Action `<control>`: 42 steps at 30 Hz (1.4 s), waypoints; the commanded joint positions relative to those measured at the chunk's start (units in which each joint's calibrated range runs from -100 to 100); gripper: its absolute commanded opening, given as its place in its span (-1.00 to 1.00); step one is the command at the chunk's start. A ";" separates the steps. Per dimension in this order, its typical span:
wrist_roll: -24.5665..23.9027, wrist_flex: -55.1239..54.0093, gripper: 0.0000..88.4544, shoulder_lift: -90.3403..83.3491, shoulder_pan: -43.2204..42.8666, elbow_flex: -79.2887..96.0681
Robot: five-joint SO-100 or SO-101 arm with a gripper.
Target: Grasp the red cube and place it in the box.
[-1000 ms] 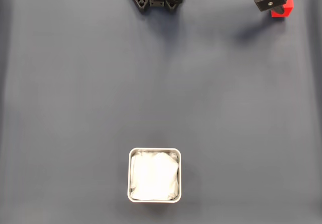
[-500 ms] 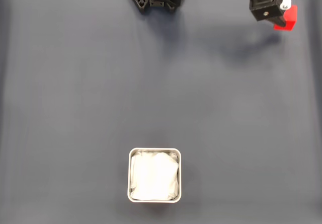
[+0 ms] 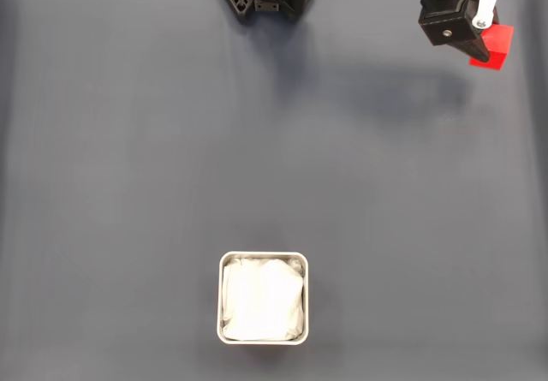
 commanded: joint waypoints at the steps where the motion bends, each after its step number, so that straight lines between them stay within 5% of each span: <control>1: 0.10 1.75 -0.89 -2.30 2.31 -4.21; 42: -0.93 11.84 -0.89 2.72 28.38 -21.55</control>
